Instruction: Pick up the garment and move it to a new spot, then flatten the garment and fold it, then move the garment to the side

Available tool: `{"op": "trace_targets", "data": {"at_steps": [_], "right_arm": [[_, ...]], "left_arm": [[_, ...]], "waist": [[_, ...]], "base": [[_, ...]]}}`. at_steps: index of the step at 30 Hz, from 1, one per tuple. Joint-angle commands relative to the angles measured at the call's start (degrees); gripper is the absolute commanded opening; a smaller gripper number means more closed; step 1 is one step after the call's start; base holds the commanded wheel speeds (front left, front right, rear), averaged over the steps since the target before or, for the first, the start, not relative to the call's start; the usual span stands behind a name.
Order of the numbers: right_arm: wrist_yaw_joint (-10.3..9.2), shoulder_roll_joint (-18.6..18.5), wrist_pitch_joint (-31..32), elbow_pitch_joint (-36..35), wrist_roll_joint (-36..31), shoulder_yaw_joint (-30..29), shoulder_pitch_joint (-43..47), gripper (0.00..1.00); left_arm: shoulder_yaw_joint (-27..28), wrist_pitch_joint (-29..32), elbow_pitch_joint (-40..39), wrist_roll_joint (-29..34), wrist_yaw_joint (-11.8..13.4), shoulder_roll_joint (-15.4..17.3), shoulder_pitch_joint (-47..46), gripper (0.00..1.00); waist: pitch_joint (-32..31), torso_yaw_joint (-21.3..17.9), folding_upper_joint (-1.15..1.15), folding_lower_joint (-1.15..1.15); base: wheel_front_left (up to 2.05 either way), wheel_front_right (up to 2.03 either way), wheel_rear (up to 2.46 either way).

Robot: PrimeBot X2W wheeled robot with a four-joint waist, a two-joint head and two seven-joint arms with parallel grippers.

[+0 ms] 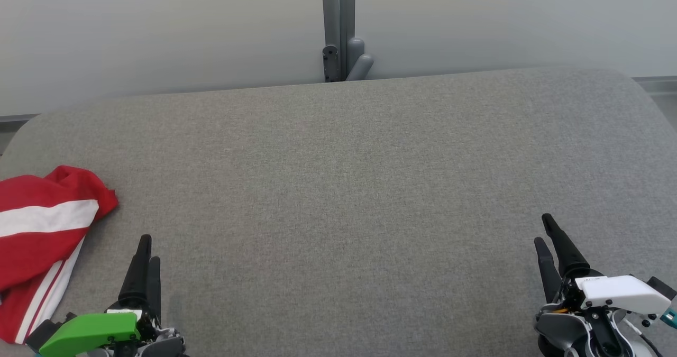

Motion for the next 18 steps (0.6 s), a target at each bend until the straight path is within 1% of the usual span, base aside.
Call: {"op": "trace_targets", "data": {"at_steps": [1,5,6,18], "right_arm": [[0.01,-0.69,-0.65,-1.04,-1.12,0.48,-0.83,1.0],[0.02,-1.29,-1.8,-0.84,-5.23,0.85,-1.04,1.0],[0.02,-1.29,-1.8,-0.84,-5.23,0.85,-1.04,1.0],[0.02,-1.81,-4.88,-0.86,-20.1,2.57,-1.19,1.0]], "left_arm": [[-0.08,-0.57,-0.59,1.97,-0.08,0.36,-1.1,1.0],[-0.36,-1.71,-0.43,7.3,-0.09,0.41,-1.26,1.0],[-0.36,-1.71,-0.43,7.3,-0.09,0.41,-1.26,1.0],[-1.56,-4.82,-0.01,23.19,0.28,0.28,-1.36,1.0]], "waist": [[0.02,0.0,0.0,0.0],[0.09,-0.02,0.0,0.0],[0.09,-0.02,0.0,0.0],[0.25,-0.1,0.0,0.0]], "base": [[0.0,0.0,0.0],[0.0,0.0,0.0],[0.0,0.0,0.0],[0.0,0.0,0.0]]}}
